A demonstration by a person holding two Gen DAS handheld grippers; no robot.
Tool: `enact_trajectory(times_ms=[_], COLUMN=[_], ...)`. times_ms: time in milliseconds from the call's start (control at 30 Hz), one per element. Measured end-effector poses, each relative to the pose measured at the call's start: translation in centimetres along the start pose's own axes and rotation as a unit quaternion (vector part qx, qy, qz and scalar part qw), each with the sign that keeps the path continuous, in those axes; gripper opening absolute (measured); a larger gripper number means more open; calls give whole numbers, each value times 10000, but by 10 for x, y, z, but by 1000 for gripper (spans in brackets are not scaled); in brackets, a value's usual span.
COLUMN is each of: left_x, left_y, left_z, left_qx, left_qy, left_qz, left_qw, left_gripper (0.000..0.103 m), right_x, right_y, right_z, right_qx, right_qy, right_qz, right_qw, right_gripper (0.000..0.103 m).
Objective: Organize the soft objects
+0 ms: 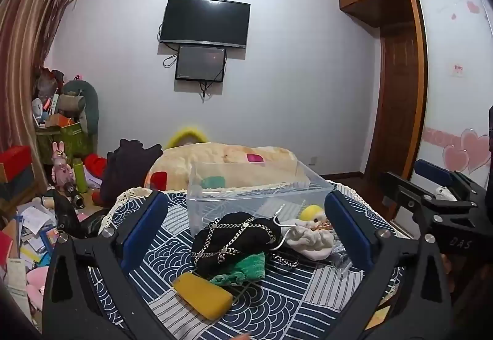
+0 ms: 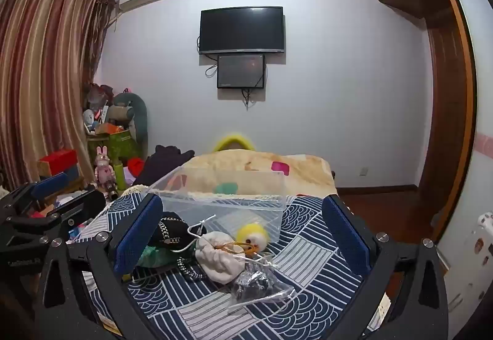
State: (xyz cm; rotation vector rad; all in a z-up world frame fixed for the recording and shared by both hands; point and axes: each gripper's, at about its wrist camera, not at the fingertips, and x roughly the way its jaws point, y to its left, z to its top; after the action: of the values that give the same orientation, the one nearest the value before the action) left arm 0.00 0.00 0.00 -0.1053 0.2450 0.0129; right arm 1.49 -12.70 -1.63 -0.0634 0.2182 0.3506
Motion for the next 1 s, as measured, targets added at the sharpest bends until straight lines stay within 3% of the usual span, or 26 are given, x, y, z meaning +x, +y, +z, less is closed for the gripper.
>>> enact_trajectory(times_ms=[1000], left_x=[-1], left_y=[-2], left_z=[-1], left_qx=[17], left_qy=[-148], left_qz=[-105], left_qw=[9998], left_gripper=[103], right_x=[-12], right_y=[6], right_z=[6], right_qx=[22], right_qy=[-107], right_qz=[70], right_qw=[9999], right_gripper=[103])
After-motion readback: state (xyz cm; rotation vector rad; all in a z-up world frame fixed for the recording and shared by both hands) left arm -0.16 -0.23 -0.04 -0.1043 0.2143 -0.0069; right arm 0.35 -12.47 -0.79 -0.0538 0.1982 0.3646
